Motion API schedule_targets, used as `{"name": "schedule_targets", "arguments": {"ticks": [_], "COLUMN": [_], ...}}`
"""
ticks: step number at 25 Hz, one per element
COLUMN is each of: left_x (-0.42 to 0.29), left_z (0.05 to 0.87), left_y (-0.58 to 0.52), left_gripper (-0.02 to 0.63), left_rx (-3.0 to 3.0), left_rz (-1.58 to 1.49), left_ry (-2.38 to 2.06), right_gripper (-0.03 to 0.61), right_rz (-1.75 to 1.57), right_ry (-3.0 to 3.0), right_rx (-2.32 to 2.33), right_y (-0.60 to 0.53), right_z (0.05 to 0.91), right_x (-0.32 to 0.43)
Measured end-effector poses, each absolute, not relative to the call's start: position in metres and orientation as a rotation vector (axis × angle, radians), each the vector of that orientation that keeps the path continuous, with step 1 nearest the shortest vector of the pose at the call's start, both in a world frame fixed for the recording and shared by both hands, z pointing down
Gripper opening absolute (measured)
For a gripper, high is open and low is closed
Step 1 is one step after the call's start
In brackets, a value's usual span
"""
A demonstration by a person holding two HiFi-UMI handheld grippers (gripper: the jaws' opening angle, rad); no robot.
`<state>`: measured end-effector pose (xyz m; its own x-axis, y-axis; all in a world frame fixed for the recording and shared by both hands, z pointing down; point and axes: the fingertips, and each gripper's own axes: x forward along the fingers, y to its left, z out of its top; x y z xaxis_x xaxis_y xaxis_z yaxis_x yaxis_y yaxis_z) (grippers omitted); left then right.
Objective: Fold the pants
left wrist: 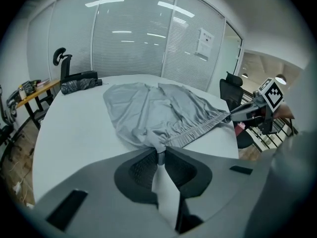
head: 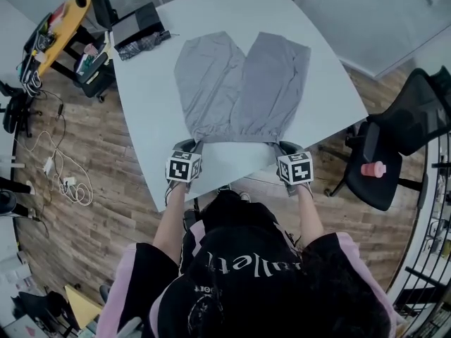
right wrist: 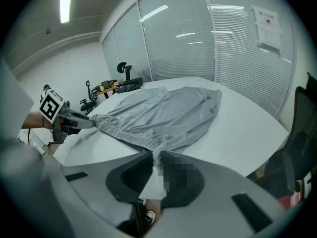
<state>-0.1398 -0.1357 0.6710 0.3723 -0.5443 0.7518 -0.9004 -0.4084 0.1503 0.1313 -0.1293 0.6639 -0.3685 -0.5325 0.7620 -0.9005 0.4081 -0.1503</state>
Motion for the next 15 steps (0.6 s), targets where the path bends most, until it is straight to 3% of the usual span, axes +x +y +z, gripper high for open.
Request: {"name": "schedule_targets", "arguments": {"ticks": [15], "left_x": [-0.126], "left_z": [0.568], "left_y": [-0.075], "left_gripper": [0.061], "left_rx": [2.365], "left_rz": [0.709], "left_ry": [-1.185], "right_gripper": [0.058], "right_rz": [0.591], "right_ry": [-2.243], "right_rx": [1.119], "right_y": [-0.088], "right_z": [0.571], "right_x": [0.117]}}
